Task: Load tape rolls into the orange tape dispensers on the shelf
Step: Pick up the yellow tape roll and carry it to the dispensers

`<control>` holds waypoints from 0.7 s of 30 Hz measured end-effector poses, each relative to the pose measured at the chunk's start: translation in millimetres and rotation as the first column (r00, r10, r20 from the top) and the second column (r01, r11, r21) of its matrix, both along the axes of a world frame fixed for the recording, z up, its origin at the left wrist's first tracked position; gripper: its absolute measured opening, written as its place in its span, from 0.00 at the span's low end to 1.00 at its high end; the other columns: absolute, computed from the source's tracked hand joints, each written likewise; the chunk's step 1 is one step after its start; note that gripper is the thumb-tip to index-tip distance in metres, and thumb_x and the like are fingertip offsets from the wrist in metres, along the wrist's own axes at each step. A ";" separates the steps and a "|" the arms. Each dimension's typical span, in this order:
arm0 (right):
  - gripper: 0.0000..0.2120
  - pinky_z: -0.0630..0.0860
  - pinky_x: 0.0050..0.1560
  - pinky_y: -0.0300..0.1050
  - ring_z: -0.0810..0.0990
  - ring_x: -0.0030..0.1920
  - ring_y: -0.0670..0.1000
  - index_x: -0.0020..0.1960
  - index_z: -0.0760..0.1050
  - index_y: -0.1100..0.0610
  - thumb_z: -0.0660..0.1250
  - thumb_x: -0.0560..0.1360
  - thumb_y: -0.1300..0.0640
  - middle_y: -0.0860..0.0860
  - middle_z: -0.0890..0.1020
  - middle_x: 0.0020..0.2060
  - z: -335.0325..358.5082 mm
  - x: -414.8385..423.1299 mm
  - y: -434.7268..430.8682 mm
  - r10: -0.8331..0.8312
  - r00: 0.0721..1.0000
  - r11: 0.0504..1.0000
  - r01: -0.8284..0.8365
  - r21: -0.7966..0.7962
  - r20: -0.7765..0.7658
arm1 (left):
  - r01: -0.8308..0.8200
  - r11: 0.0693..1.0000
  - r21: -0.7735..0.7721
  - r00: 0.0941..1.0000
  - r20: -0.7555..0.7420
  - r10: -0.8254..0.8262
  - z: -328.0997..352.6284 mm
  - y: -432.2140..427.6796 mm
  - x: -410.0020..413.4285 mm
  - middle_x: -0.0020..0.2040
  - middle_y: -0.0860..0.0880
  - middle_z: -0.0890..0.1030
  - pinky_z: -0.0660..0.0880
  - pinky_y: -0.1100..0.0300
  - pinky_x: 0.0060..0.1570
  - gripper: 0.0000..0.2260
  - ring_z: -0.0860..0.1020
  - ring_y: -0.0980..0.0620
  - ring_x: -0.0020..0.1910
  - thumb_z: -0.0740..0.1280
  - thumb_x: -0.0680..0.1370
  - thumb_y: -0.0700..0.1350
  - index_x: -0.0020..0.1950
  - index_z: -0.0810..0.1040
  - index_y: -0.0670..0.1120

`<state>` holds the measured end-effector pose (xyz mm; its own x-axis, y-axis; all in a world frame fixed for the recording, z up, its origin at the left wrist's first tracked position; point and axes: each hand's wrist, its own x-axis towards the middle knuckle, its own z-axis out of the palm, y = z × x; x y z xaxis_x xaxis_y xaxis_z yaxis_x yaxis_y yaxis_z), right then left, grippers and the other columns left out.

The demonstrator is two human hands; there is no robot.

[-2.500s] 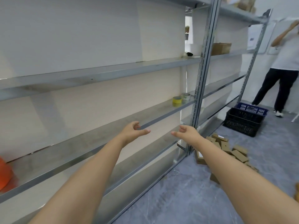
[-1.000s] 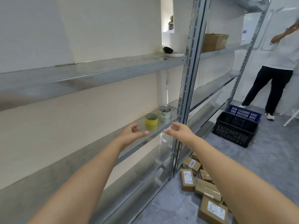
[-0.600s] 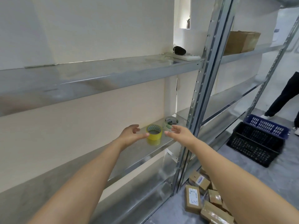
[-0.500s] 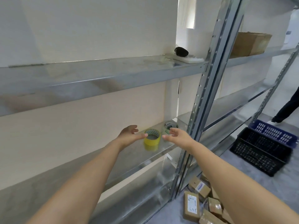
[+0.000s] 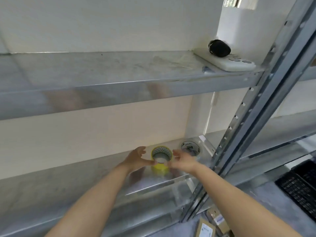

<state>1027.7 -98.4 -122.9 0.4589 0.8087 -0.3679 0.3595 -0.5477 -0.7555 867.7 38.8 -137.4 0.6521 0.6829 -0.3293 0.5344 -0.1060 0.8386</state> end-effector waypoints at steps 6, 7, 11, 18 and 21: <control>0.41 0.70 0.59 0.43 0.73 0.62 0.55 0.69 0.60 0.62 0.77 0.64 0.54 0.57 0.72 0.65 -24.7 -6.4 12.1 -0.078 0.997 0.993 0.076 0.095 0.011 | -0.022 1.000 -0.013 0.999 0.026 0.022 -31.0 -11.2 3.3 0.71 0.44 0.68 0.69 0.63 0.60 0.45 0.72 0.51 0.64 0.79 0.62 0.39 0.73 0.59 0.42; 0.40 0.70 0.57 0.41 0.74 0.60 0.53 0.68 0.62 0.61 0.77 0.63 0.53 0.55 0.74 0.62 -28.0 -7.8 12.3 -0.072 0.996 0.992 0.068 0.105 0.042 | -0.022 1.000 -0.014 0.999 0.038 0.023 -33.2 -11.8 5.5 0.72 0.44 0.67 0.68 0.61 0.63 0.44 0.71 0.50 0.66 0.78 0.63 0.39 0.73 0.58 0.42; 0.34 0.73 0.57 0.44 0.76 0.55 0.50 0.62 0.69 0.59 0.78 0.61 0.55 0.51 0.78 0.54 -33.0 -9.9 14.8 -0.037 0.995 0.984 0.020 0.175 0.093 | 0.038 0.995 0.087 0.997 0.062 -0.043 -36.4 -16.1 16.3 0.68 0.46 0.71 0.67 0.63 0.63 0.40 0.70 0.52 0.66 0.77 0.64 0.41 0.72 0.61 0.43; 0.28 0.76 0.58 0.51 0.79 0.55 0.54 0.60 0.72 0.58 0.77 0.62 0.57 0.55 0.80 0.55 -32.4 -9.4 23.8 -0.059 0.996 0.974 0.041 0.221 0.073 | -0.034 0.963 0.266 0.998 0.052 0.021 -36.9 -16.2 15.3 0.56 0.50 0.81 0.74 0.55 0.53 0.25 0.79 0.48 0.52 0.73 0.67 0.45 0.62 0.73 0.50; 0.25 0.76 0.58 0.51 0.79 0.54 0.54 0.59 0.72 0.56 0.76 0.64 0.58 0.55 0.80 0.55 -31.1 -12.0 30.1 -0.033 0.998 0.977 0.022 0.213 0.047 | -0.101 0.969 0.226 0.993 0.084 0.084 -31.7 -12.6 6.6 0.55 0.49 0.82 0.74 0.53 0.56 0.25 0.79 0.49 0.54 0.74 0.65 0.42 0.61 0.74 0.49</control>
<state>1015.7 -68.3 -154.0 0.4960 0.8525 -0.1648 0.3869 -0.3869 -0.8370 874.3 26.2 -169.0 0.5991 0.7931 -0.1101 0.4890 -0.2535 0.8346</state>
